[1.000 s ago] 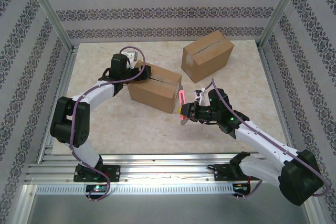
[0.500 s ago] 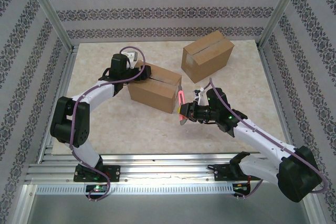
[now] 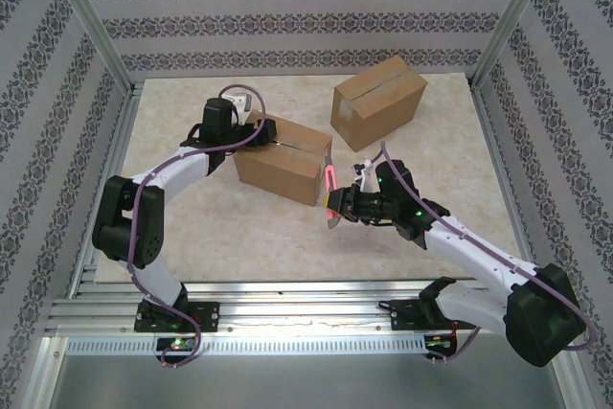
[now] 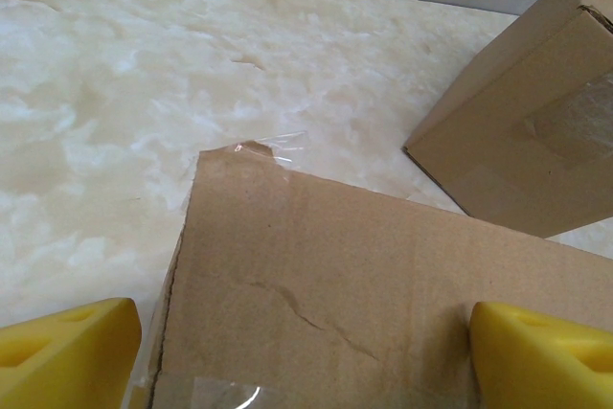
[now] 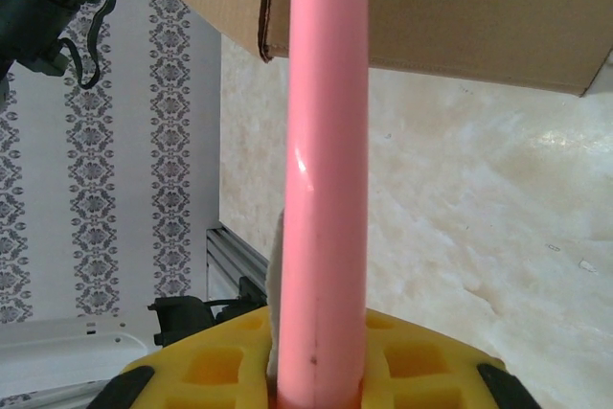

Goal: Unpack the express box

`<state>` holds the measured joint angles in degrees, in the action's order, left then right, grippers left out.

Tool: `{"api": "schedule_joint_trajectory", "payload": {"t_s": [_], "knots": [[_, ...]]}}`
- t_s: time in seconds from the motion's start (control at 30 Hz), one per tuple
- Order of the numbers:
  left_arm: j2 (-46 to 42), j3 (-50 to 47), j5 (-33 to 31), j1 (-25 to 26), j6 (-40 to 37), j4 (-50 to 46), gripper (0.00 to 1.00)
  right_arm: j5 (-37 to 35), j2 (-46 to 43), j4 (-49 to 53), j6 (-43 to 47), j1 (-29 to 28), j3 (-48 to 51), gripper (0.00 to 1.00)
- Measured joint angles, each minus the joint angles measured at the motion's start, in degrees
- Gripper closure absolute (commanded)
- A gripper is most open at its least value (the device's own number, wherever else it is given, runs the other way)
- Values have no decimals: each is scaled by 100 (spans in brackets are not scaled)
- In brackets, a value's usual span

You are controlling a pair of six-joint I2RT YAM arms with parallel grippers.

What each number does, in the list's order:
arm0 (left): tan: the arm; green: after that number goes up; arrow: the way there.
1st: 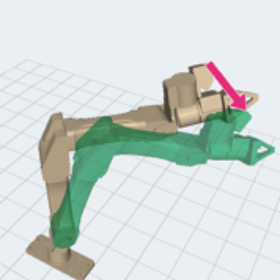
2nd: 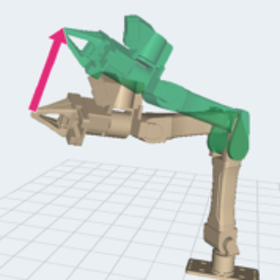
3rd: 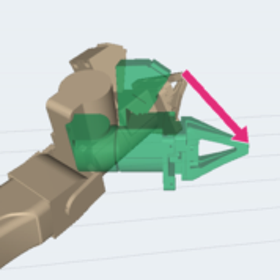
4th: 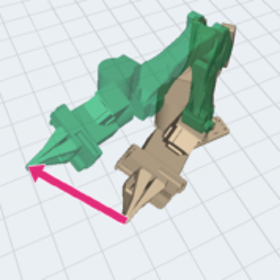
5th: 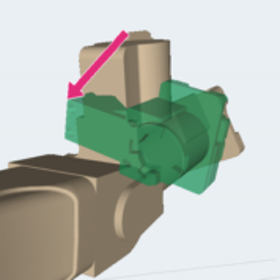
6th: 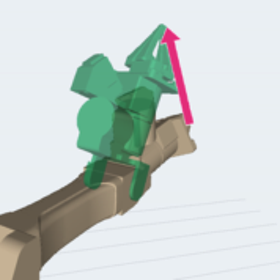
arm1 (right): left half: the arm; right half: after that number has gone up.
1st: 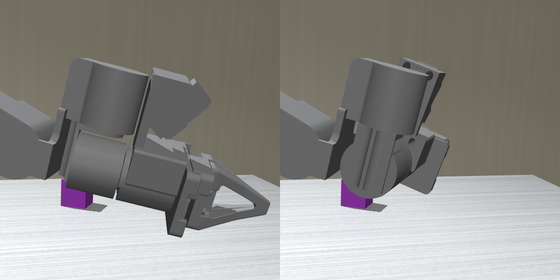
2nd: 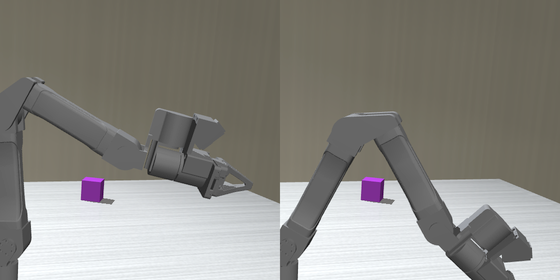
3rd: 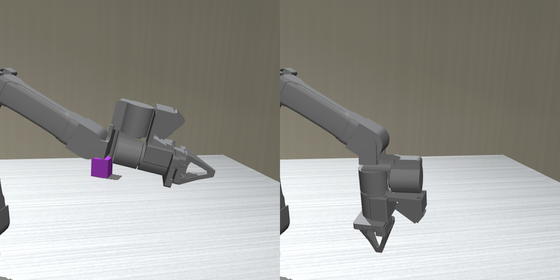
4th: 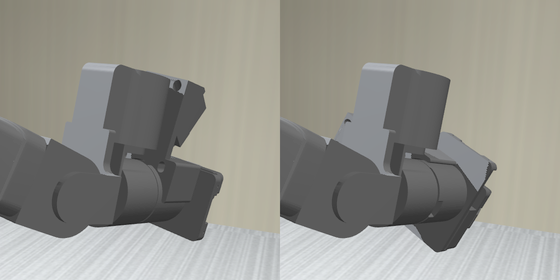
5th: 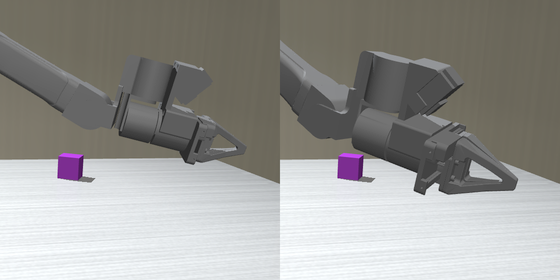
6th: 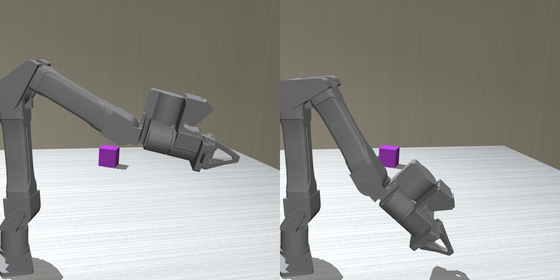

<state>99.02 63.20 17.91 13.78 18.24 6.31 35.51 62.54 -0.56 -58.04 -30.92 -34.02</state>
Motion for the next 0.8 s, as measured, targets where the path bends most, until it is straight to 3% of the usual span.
{"api": "schedule_joint_trajectory", "payload": {"t_s": [0.8], "knots": [[44, 48, 0, 0, -2, -2, 12, -435, 11, -140, -118, -494, 0, 100]]}}
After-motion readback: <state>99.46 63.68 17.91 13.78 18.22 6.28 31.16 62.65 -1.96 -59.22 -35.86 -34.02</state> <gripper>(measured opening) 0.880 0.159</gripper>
